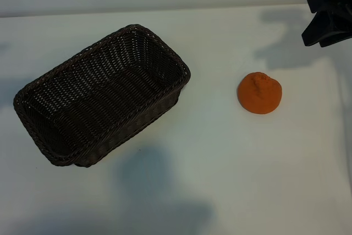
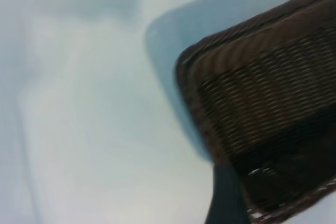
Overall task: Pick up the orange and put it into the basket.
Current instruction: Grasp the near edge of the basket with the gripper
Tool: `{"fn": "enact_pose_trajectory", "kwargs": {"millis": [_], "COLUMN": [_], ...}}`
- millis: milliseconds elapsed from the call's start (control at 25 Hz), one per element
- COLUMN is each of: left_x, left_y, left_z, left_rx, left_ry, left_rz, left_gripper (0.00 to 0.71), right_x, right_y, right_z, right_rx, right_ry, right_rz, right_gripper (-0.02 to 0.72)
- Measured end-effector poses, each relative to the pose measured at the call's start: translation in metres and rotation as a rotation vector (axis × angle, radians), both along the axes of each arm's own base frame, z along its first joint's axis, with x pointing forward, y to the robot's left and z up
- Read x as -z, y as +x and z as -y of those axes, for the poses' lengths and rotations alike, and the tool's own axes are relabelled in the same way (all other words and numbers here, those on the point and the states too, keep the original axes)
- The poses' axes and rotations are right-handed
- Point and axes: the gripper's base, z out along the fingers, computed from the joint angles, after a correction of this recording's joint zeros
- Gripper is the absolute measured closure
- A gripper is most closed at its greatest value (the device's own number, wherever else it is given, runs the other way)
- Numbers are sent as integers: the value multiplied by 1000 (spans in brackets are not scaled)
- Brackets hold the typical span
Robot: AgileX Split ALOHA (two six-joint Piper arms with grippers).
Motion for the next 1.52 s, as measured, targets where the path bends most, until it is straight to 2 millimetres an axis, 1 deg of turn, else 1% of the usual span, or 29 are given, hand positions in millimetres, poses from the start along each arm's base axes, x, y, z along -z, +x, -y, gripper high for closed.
{"fn": "enact_pose_trajectory", "kwargs": {"millis": [80, 200, 280, 360, 480, 640, 720, 880, 1120, 1400, 1520], "left_x": [23, 49, 61, 68, 70, 69, 72, 89, 111, 134, 140], "left_y": [-4, -14, -21, -27, -29, -21, -15, 0, 22, 40, 46], "left_z": [-6, -17, -25, -34, -40, -39, -39, -39, -44, -48, -47], "left_rx": [-33, -90, -134, -168, -200, -214, -213, -202, -204, -214, -195], "left_ry": [11, 24, 12, 3, -11, -48, -78, -152, -208, -245, -279], "left_rz": [-89, -189, -236, -261, -256, -172, -159, -204, -209, -216, -207], "left_gripper": [185, 185, 185, 185, 185, 185, 185, 185, 185, 185, 185], "right_x": [0, 0, 0, 0, 0, 0, 0, 0, 0, 0, 0], "right_y": [0, 0, 0, 0, 0, 0, 0, 0, 0, 0, 0], "right_z": [0, 0, 0, 0, 0, 0, 0, 0, 0, 0, 0], "right_rx": [0, 0, 0, 0, 0, 0, 0, 0, 0, 0, 0], "right_ry": [0, 0, 0, 0, 0, 0, 0, 0, 0, 0, 0], "right_rz": [0, 0, 0, 0, 0, 0, 0, 0, 0, 0, 0], "right_gripper": [379, 379, 379, 379, 379, 379, 379, 379, 379, 379, 379]}}
